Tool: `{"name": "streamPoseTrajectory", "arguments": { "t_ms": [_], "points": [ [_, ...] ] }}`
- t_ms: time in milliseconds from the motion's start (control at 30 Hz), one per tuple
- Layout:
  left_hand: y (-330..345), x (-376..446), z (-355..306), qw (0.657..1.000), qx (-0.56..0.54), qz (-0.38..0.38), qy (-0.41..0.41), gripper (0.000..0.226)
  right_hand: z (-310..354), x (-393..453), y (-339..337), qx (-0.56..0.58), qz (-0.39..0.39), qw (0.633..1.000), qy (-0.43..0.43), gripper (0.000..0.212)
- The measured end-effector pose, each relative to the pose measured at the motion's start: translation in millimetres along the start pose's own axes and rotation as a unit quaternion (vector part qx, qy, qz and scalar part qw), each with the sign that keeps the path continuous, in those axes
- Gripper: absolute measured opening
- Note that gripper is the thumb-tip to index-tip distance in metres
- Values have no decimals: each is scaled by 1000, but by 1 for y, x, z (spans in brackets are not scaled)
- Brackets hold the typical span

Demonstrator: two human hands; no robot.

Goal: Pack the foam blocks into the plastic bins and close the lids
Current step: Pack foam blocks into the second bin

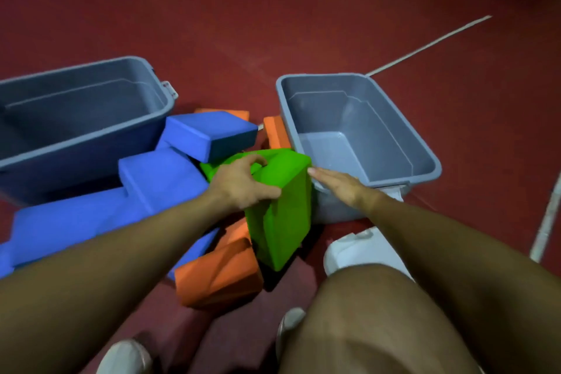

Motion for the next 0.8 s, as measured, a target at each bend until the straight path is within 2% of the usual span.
{"name": "streamPoseTrajectory", "arguments": {
  "t_ms": [133,367,433,533,600,700,800],
  "points": [
    [-52,-7,6,994,-90,-53,-10,79,7,-21,11,2,9,1000,2,101],
    [-107,-16,-8,984,-142,-107,12,74,7,-27,26,9,8,1000,11,94],
    [-119,-14,-15,981,-141,-127,28,72,3,-24,29,13,18,1000,13,85],
    [-137,-10,-23,974,-143,-165,53,71,-5,-19,30,47,34,998,23,60],
    [-143,-11,-30,970,-139,-181,82,73,-1,-18,25,66,38,997,16,76],
    [-143,-20,-40,970,-111,-183,115,77,29,-20,15,11,37,999,-10,102],
    [-146,-29,-40,972,-89,-173,128,80,91,-33,-19,-71,-45,992,-94,116]
  ]
}}
Point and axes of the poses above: each hand's wrist, its own x-axis towards the middle knuckle, its own y-axis out of the palm, z = x × y, the point moved 9 cm from there along x, towards the middle knuckle
